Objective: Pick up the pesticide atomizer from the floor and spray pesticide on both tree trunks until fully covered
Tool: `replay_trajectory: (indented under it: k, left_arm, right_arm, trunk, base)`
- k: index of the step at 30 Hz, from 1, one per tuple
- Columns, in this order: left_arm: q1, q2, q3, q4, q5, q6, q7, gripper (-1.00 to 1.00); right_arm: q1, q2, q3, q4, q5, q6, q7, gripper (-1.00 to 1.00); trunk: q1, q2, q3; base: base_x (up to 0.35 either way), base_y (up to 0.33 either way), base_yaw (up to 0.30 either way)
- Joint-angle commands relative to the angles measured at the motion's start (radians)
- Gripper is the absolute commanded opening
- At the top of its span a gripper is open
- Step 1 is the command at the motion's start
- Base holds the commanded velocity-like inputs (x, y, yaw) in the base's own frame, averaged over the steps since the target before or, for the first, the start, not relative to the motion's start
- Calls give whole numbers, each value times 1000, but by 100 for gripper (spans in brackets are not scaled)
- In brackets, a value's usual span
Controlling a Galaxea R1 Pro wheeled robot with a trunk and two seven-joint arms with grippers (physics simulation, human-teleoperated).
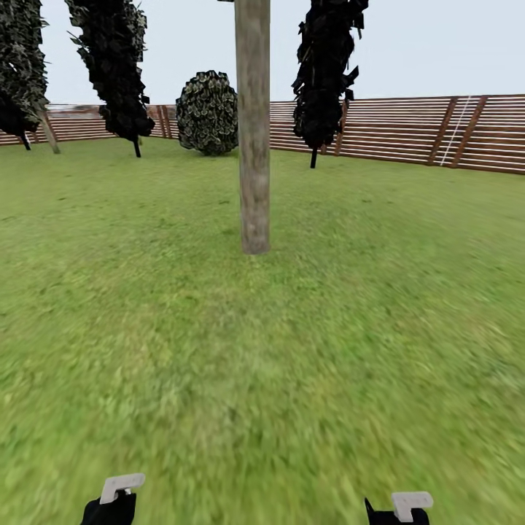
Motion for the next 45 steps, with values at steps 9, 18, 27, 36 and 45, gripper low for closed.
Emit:
replay_trajectory:
  k: [9, 18, 27, 36, 45]
  left_arm:
    - [0, 0, -1, 1, 7, -3, 1, -100]
    - [0, 0, -1, 1, 7, -3, 1, -100]
    - [0, 0, -1, 1, 7, -3, 1, -100]
    - [0, 0, -1, 1, 7, -3, 1, -100]
    - [0, 0, -1, 1, 7, -3, 1, -100]
  right_arm:
    - [0, 0, -1, 1, 4, -2, -2, 100]
    - [0, 0, 0, 1, 3, -1, -2, 100]
    - [0, 0, 0, 1, 4, -1, -2, 100]
    - [0, 0, 0, 1, 3, -1, -2, 100]
    - [0, 0, 0, 1, 3, -2, -2, 100]
  trunk:
    - [0, 0, -1]
    - [0, 0, -1]
    - [0, 0, -1]
    - [0, 0, -1]
    - [0, 0, -1]
  base:
    - [337, 0, 0]
    - [337, 0, 0]
    - [337, 0, 0]
    - [337, 0, 0]
    - [337, 0, 0]
